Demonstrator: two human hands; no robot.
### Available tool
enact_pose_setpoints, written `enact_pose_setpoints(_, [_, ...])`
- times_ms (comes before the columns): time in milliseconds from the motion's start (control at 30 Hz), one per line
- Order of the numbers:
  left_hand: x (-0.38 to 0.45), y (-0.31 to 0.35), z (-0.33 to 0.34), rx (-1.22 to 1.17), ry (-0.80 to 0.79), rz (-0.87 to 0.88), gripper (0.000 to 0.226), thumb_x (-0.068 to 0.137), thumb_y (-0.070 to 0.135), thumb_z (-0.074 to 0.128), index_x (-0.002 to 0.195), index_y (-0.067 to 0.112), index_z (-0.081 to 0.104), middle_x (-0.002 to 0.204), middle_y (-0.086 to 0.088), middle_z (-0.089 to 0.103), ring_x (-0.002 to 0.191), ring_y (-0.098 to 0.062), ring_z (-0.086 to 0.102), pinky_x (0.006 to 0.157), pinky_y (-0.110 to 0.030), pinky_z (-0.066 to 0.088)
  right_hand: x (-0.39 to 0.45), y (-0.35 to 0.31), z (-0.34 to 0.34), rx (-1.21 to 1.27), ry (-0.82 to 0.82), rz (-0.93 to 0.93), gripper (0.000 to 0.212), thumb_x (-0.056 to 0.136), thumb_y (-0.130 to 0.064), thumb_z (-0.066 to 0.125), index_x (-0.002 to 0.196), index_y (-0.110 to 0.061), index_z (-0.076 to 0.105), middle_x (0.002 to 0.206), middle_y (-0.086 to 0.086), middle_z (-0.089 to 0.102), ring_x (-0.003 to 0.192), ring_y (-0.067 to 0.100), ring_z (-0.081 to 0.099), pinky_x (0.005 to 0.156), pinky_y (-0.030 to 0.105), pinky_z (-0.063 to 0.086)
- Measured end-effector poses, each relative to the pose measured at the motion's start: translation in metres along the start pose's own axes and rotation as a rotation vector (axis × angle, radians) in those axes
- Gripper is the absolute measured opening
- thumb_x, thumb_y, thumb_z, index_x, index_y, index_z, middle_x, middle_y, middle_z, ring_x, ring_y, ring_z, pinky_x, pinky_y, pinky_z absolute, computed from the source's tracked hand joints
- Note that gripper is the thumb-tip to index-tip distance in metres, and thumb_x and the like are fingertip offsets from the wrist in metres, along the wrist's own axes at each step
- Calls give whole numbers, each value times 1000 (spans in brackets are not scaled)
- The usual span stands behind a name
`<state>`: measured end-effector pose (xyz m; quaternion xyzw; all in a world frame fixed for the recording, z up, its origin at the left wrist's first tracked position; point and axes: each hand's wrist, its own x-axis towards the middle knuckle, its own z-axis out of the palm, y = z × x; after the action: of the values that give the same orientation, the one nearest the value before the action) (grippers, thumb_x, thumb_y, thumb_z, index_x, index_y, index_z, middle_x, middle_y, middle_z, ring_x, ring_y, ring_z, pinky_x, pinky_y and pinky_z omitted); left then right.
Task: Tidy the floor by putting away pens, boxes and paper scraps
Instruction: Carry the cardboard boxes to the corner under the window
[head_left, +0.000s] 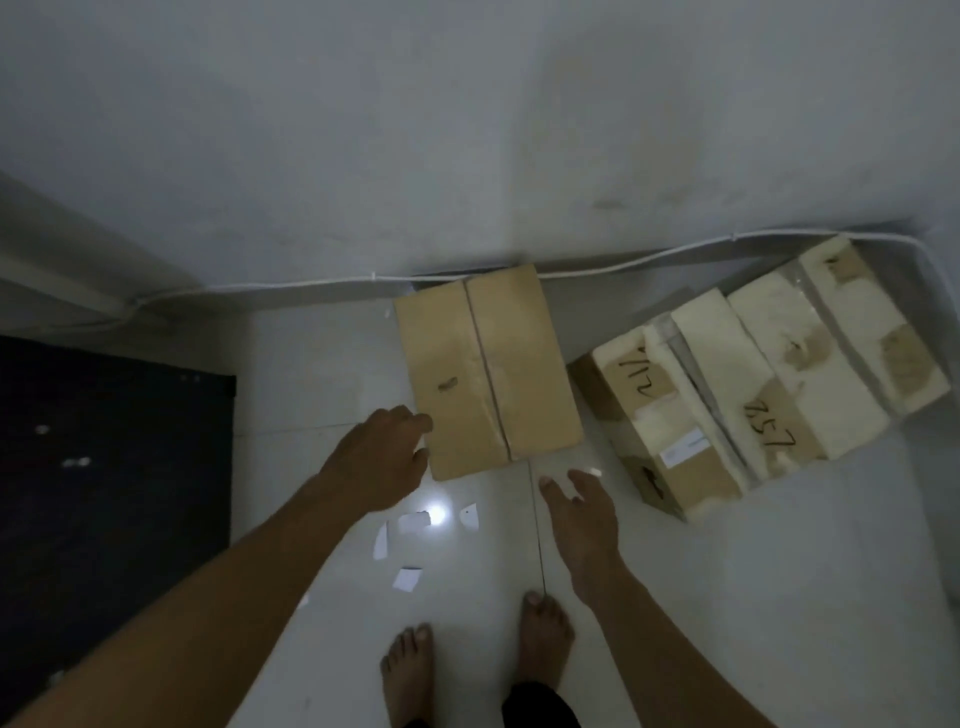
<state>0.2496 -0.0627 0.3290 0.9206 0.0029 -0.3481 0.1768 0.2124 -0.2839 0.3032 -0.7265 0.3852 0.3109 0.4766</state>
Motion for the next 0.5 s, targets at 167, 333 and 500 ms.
enact_pose_setpoints(167, [93, -37, 26, 190, -84, 10, 45, 96, 32, 45, 135, 10, 45, 133, -15, 48, 121, -32, 47, 100, -43, 41, 73, 39, 34, 80, -92, 86, 55, 87, -33, 65, 135, -12, 47, 141, 9, 45, 125, 26, 46, 105, 36, 39])
enact_pose_setpoints(333, [188, -49, 27, 264, -17, -13, 59, 92, 39, 52, 142, 11, 37, 140, -20, 38, 127, -39, 40, 105, -46, 37, 109, 60, 76, 354, -95, 193, 72, 82, -38, 69, 142, -17, 37, 139, 5, 45, 120, 22, 48, 105, 41, 41])
enact_pose_setpoints(500, [251, -45, 21, 273, 15, 55, 83, 76, 65, 55, 141, 17, 31, 148, -16, 29, 138, -35, 28, 111, -48, 30, 127, 69, 102, 536, -111, 147, 75, 78, -39, 72, 142, -29, 34, 135, 2, 50, 118, 20, 50, 105, 44, 42])
